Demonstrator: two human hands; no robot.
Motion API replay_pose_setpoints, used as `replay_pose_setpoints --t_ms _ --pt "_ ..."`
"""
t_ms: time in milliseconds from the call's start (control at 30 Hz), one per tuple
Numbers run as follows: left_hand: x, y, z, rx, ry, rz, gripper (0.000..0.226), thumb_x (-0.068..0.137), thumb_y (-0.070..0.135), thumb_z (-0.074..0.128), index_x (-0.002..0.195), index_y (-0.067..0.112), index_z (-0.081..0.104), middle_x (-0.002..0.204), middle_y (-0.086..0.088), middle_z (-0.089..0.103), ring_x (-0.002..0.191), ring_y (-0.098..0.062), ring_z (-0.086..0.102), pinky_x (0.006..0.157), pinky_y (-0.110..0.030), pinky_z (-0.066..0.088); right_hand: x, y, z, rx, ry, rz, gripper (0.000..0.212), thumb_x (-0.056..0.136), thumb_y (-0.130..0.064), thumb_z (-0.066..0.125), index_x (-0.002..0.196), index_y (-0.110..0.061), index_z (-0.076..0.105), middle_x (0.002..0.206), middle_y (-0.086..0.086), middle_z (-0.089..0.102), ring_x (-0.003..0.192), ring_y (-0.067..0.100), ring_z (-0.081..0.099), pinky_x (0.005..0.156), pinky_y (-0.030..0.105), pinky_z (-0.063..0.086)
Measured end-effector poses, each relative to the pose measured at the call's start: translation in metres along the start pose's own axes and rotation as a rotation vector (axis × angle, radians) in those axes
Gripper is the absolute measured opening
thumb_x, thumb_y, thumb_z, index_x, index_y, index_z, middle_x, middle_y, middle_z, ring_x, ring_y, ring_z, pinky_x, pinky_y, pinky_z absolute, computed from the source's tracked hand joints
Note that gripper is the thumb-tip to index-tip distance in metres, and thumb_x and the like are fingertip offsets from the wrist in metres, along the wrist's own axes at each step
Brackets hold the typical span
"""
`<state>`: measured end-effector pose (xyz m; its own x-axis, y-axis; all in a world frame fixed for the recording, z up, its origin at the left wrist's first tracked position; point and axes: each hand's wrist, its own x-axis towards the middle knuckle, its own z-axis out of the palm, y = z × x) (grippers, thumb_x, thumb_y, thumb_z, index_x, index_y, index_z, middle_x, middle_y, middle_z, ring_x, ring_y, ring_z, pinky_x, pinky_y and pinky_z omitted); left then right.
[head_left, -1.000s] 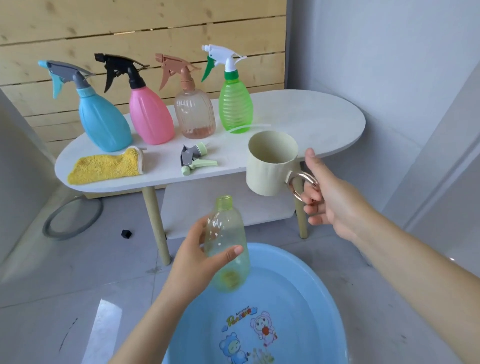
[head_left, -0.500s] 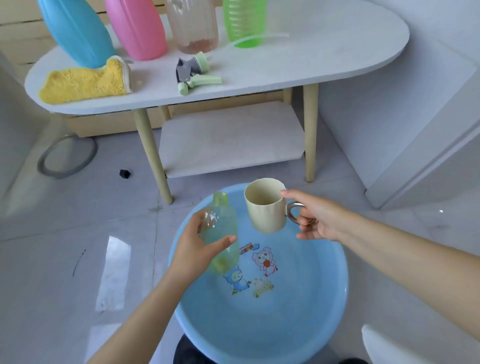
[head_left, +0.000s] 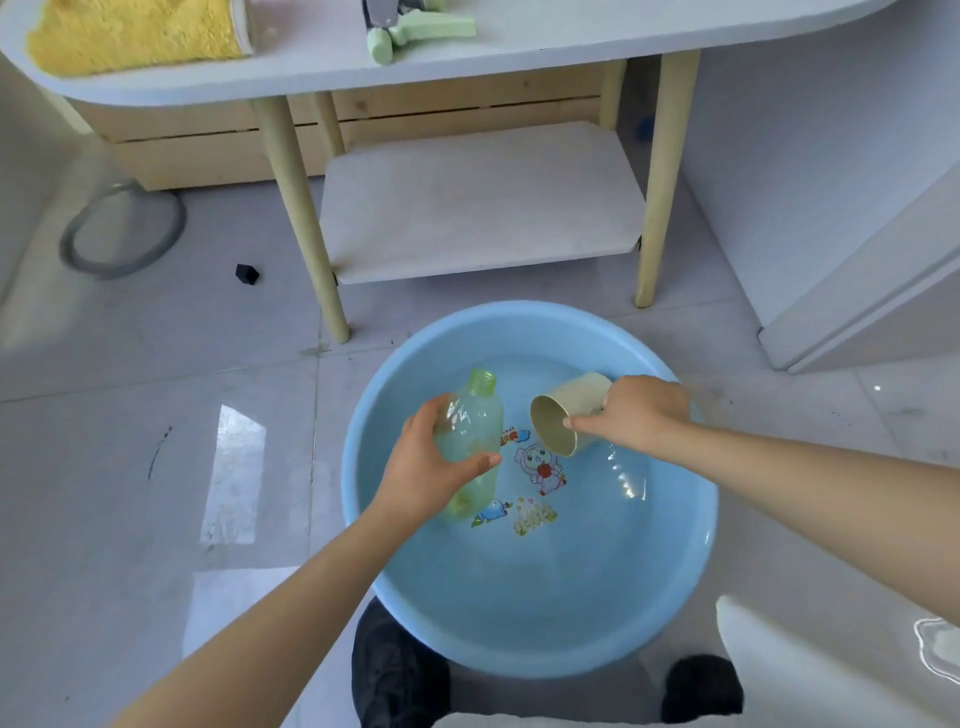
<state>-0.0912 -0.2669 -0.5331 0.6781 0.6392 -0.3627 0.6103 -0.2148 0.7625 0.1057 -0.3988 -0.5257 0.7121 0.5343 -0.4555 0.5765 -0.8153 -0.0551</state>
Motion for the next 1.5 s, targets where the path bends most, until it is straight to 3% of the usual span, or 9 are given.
replay_pose_setpoints --t_ms 167,333,600,733,867,1000,1233,1367,1500 --pt "0.0 -0.005 0.001 0.03 -0.017 0.006 0.081 0.069 0.037 0.083 0.137 0.028 0.039 0.128 0.009 0.048 0.112 -0.004 0.043 0.091 -0.019 0.032 0.008 0.002 0.017 -0.236 0.053 -0.184 0.051 0.092 -0.059 0.037 0.059 -0.022 0.05 0.071 -0.004 0.054 0.096 0.022 0.049 0.073 0.031 0.029" --pt "-0.001 -0.007 0.003 0.029 -0.042 0.01 0.082 0.068 0.037 0.083 0.136 0.028 0.04 0.131 0.008 0.049 0.109 -0.001 0.042 0.092 -0.019 0.032 0.015 0.003 0.025 -0.256 0.12 -0.249 0.039 0.094 -0.053 0.04 0.088 -0.023 0.064 0.103 -0.006 0.058 0.108 0.02 0.037 0.086 0.031 0.026" --pt "0.0 -0.011 0.001 0.023 -0.042 0.016 0.082 0.068 0.036 0.083 0.137 0.028 0.039 0.132 0.008 0.048 0.109 0.001 0.04 0.091 -0.017 0.031 0.015 -0.003 0.027 -0.291 0.051 -0.244 0.042 0.098 -0.039 0.025 0.107 -0.017 0.061 0.111 0.005 0.058 0.106 0.027 0.039 0.093 0.035 0.028" --pt "0.0 -0.014 0.0 0.023 -0.047 0.007 0.083 0.068 0.036 0.084 0.137 0.027 0.039 0.133 0.007 0.048 0.11 0.0 0.041 0.093 -0.018 0.032 0.013 -0.006 0.03 -0.373 0.021 -0.254 0.057 0.09 -0.052 0.019 0.09 -0.02 0.067 0.096 0.004 0.059 0.089 0.026 0.037 0.083 0.036 0.031" --pt "0.0 -0.016 0.001 0.03 -0.056 -0.009 0.083 0.068 0.036 0.083 0.138 0.028 0.039 0.134 0.007 0.047 0.111 -0.001 0.042 0.092 -0.017 0.032 0.014 -0.011 0.03 -0.472 -0.037 -0.218 0.071 0.088 -0.07 0.013 0.081 -0.026 0.068 0.08 -0.001 0.056 0.086 0.024 0.034 0.075 0.035 0.025" --pt "0.0 -0.017 0.004 0.035 -0.061 -0.026 0.084 0.068 0.036 0.083 0.138 0.026 0.038 0.133 0.007 0.045 0.111 -0.001 0.041 0.092 -0.017 0.031 0.013 -0.016 0.029 -0.551 -0.012 -0.226 0.063 0.091 -0.069 0.017 0.085 -0.027 0.064 0.065 -0.006 0.044 0.084 0.022 0.034 0.074 0.033 0.026" --pt "0.002 -0.014 0.006 0.06 -0.055 -0.043 0.087 0.065 0.039 0.085 0.137 0.027 0.037 0.122 0.01 0.036 0.108 -0.003 0.04 0.09 -0.018 0.032 0.012 -0.022 0.04 -0.735 0.017 -0.334 0.049 0.095 -0.058 0.027 0.093 -0.026 0.064 0.074 -0.006 0.04 0.086 0.022 0.029 0.075 0.031 0.025" --pt "0.004 -0.013 0.006 0.062 -0.064 -0.056 0.087 0.064 0.038 0.086 0.135 0.026 0.037 0.123 0.01 0.032 0.111 -0.006 0.04 0.091 -0.019 0.032 0.012 -0.018 0.04 -0.64 0.029 -0.329 0.055 0.091 -0.064 0.026 0.081 -0.023 0.062 0.075 -0.005 0.046 0.093 0.022 0.037 0.075 0.032 0.026" --pt "0.007 -0.015 0.006 0.028 -0.052 -0.09 0.082 0.065 0.037 0.086 0.13 0.028 0.036 0.123 0.01 0.039 0.108 -0.009 0.044 0.086 -0.022 0.037 0.02 -0.009 0.024 -0.093 -0.101 -0.094 0.054 0.084 -0.067 0.039 0.06 -0.02 0.048 0.067 -0.002 0.051 0.083 0.023 0.051 0.064 0.029 0.031"
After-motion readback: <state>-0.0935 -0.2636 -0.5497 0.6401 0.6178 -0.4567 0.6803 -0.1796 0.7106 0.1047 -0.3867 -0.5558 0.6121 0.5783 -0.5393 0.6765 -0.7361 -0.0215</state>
